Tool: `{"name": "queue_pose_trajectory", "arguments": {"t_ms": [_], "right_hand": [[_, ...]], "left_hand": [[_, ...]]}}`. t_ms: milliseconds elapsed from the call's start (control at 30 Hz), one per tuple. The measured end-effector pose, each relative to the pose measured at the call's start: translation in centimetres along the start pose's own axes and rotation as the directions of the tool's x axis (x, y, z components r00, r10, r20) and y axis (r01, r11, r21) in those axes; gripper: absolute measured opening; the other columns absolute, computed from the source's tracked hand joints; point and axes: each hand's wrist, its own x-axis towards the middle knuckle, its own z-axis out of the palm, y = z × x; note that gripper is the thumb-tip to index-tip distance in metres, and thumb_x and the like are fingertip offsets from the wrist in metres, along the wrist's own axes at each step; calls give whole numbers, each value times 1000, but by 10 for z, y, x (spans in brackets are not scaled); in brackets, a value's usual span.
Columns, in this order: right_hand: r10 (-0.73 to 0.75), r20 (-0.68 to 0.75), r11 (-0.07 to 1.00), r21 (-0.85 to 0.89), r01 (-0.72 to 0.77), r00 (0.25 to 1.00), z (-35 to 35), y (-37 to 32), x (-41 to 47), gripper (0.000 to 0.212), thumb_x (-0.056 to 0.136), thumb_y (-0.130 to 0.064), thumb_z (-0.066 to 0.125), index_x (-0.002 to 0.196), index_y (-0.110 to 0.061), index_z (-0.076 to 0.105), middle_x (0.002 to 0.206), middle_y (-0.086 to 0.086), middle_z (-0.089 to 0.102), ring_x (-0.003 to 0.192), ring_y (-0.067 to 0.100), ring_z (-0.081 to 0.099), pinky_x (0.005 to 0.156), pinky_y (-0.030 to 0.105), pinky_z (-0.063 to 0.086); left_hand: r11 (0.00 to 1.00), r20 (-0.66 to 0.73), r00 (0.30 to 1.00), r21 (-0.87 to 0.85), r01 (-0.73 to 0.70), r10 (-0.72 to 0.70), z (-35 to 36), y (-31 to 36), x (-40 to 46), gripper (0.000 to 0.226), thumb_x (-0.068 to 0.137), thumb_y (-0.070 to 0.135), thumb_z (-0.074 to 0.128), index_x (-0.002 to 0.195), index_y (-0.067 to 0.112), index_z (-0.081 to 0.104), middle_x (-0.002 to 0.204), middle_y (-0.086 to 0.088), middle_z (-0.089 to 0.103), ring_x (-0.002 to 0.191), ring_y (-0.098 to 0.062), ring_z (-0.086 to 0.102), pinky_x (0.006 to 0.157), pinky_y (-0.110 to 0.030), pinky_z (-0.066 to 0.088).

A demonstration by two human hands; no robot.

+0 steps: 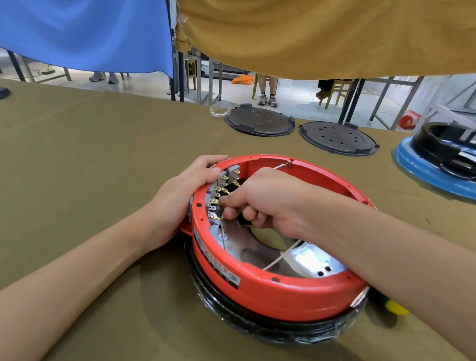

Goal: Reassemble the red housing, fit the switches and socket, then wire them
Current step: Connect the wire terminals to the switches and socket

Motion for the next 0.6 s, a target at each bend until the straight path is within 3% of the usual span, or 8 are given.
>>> {"name": "queue_pose_trajectory", "arguments": {"t_ms": [167,333,600], "right_hand": [[4,20,998,-66,-2,1000,-4,-3,-1,16,90,-4,60,74,-6,61,54,0,65,33,3,38,32,14,24],[35,34,991,-128,-30,999,-9,-4,-6,19,89,-8,62,70,-6,62,58,2,67,31,5,38,32,13,25],[47,162,989,-149,-23,986,-8,-5,-12,15,87,-8,67,74,-10,59,57,3,65,34,5,31,32,14,21]], "left_hand": [[1000,5,1000,-24,8,-8,-1,0,-1,29,99,23,48,124,25,62,111,-9,73,91,-22,67,88,-40,52],[1000,14,1000,-11,9,-9,-1,1,-1,29,99,23,47,125,24,61,119,-11,70,101,-25,66,102,-49,45],[1000,17,1000,0,-1,1,-1,1,-1,30,99,23,46,125,23,61,120,-10,70,103,-25,66,95,-43,50]]}}
